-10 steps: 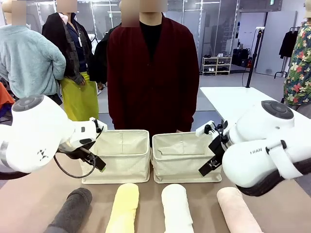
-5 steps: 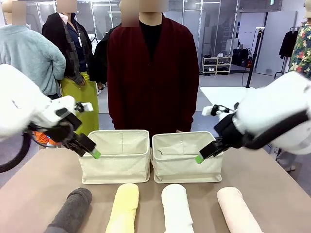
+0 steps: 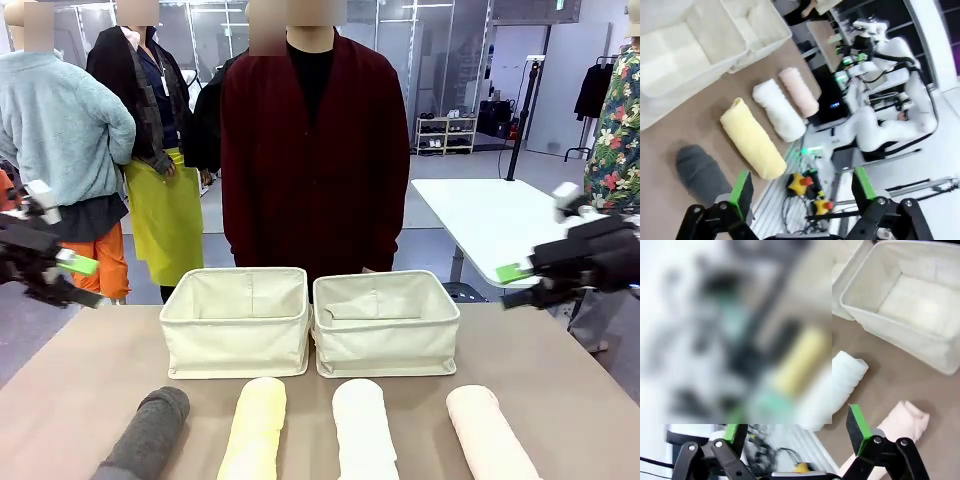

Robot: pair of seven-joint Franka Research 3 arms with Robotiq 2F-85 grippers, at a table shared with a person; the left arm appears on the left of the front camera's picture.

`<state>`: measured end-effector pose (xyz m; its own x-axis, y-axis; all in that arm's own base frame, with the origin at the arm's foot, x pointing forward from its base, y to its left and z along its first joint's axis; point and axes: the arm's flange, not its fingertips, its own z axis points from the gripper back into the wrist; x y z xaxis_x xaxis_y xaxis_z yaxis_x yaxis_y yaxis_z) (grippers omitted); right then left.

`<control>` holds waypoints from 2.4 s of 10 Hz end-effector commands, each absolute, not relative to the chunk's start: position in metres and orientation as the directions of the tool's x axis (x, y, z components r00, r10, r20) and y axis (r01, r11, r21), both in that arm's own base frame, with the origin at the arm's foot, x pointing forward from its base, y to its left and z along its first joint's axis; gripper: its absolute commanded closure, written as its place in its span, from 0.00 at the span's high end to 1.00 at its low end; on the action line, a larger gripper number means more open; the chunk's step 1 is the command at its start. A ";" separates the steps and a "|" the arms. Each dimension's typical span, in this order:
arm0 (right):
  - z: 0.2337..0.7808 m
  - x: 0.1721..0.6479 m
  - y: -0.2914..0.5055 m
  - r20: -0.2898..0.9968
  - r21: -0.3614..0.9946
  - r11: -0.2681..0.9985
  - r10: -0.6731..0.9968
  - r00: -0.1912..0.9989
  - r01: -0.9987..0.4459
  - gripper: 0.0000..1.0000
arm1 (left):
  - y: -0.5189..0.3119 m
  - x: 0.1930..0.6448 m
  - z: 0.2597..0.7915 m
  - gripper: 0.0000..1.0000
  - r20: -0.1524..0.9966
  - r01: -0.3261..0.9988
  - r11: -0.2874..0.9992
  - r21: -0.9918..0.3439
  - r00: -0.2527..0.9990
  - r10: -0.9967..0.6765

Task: Divide the towels into two baskets.
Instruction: Pick up one hotel-folded towel and place it in the Fabric basket indicated by the person.

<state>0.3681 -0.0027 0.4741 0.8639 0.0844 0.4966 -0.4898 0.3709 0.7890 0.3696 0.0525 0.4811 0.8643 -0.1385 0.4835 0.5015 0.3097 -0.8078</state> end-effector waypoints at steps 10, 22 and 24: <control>0.468 0.285 -0.199 0.430 0.862 0.450 -0.409 0.805 -0.233 1.00 | 0.268 0.318 0.465 1.00 0.426 0.319 0.350 -0.881 0.856 0.292; 0.476 0.264 -0.220 0.413 0.884 0.400 -0.428 0.804 -0.242 1.00 | 0.278 0.300 0.467 1.00 0.435 0.349 0.322 -0.880 0.863 0.256; 0.476 0.264 -0.220 0.413 0.884 0.400 -0.428 0.804 -0.242 1.00 | 0.278 0.300 0.467 1.00 0.435 0.349 0.322 -0.880 0.863 0.256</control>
<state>0.2660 -0.2177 0.4732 0.8094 -0.4263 0.4039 -0.2282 0.4055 0.8852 0.3046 0.2761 0.4663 0.8617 0.2630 0.4340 0.3427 0.3292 -0.8799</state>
